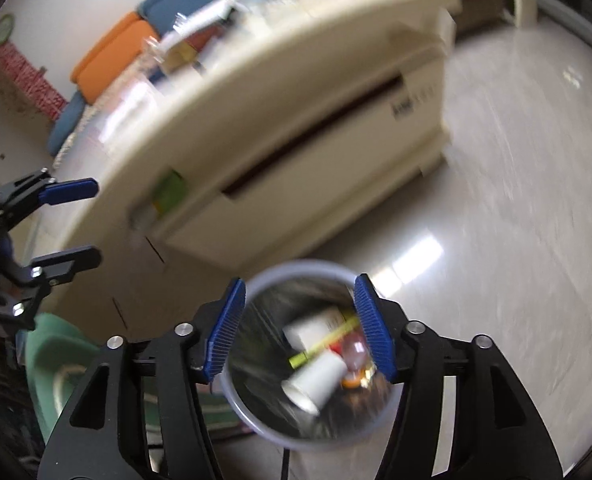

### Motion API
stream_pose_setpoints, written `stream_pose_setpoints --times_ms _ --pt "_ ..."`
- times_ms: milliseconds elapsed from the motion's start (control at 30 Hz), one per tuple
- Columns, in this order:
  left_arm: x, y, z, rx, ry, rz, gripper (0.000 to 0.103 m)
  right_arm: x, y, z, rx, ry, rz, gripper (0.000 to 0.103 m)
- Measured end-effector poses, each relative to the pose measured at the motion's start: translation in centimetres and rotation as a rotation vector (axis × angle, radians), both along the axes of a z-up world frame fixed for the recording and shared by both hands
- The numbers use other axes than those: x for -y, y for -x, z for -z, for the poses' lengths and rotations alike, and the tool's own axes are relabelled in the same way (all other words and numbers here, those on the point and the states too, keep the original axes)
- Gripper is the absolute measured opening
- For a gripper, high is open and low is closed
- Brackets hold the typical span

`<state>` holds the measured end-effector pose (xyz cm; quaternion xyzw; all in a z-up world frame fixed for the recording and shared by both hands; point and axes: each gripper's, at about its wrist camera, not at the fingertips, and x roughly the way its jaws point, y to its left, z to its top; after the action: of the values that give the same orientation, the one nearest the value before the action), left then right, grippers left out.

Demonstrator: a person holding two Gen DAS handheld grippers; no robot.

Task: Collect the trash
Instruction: 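Grasp the white tissue with the left tool while the right tool grasps the grey pen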

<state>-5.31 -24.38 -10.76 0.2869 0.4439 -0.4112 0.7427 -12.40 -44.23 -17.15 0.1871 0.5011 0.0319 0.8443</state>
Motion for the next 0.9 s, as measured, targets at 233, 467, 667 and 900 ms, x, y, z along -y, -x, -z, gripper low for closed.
stream_pose_setpoints --times_ms 233,467,667,900 --pt "-5.2 -7.4 -2.4 0.071 0.02 -0.253 0.087 -3.0 -6.7 -6.8 0.135 0.079 -0.085 0.07" --pt "-7.6 -12.5 -2.0 0.09 0.015 -0.377 0.095 -6.5 -13.6 -9.8 0.192 0.179 -0.162 0.077" --pt "-8.7 -14.7 -0.4 0.061 0.001 -0.392 0.095 -8.9 -17.9 -9.3 0.181 0.279 -0.204 0.077" --pt "-8.1 -16.0 0.9 0.042 0.01 -0.376 0.095 -9.2 -21.5 -5.9 0.089 0.319 -0.168 0.053"
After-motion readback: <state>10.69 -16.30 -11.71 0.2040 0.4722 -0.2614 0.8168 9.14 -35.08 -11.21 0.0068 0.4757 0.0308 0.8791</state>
